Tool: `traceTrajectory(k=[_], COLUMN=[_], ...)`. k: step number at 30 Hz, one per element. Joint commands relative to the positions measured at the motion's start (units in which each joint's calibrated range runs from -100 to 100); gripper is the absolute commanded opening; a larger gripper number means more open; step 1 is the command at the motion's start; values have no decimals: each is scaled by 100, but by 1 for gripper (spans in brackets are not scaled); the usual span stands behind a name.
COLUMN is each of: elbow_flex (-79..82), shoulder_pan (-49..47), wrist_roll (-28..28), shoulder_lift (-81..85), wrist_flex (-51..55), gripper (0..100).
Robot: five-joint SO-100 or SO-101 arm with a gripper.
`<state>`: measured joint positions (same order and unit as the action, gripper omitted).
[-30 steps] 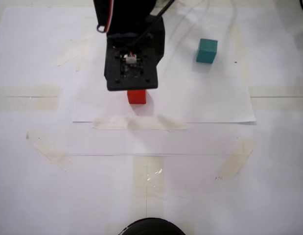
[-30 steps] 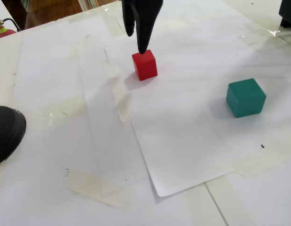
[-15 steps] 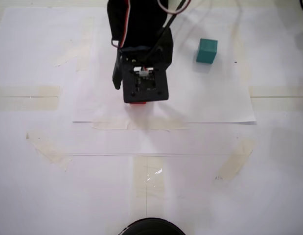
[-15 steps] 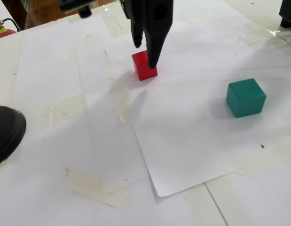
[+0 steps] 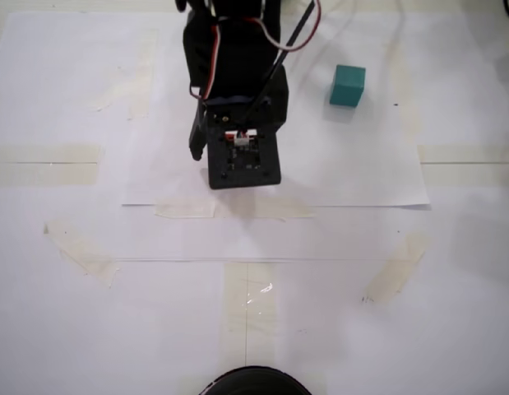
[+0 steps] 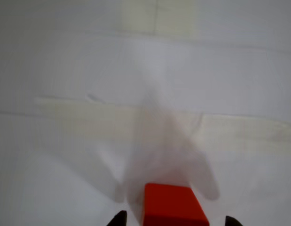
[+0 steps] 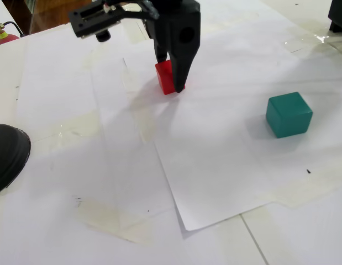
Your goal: Put the red cube on the top of the blue cube.
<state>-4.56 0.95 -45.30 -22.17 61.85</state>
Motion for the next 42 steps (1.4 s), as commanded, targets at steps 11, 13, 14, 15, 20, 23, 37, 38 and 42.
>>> traceTrajectory(k=[11, 13, 14, 15, 20, 23, 37, 38, 42], elbow_flex=[243, 298, 298, 298, 298, 298, 488, 488, 652], shoulder_pan=[-12, -4, 3, 3, 26, 49, 56, 41, 3], wrist_roll=[-29, -29, -20, -15, -10, 20, -5, -49, -161], shoulder_lift=[-75, -84, -84, -84, -6, 88, 1607, 1813, 2449], wrist_flex=[-319, -344, -344, -352, -352, -303, 1067, 1271, 1695], gripper=[27, 27, 26, 25, 14, 10, 6, 6, 6])
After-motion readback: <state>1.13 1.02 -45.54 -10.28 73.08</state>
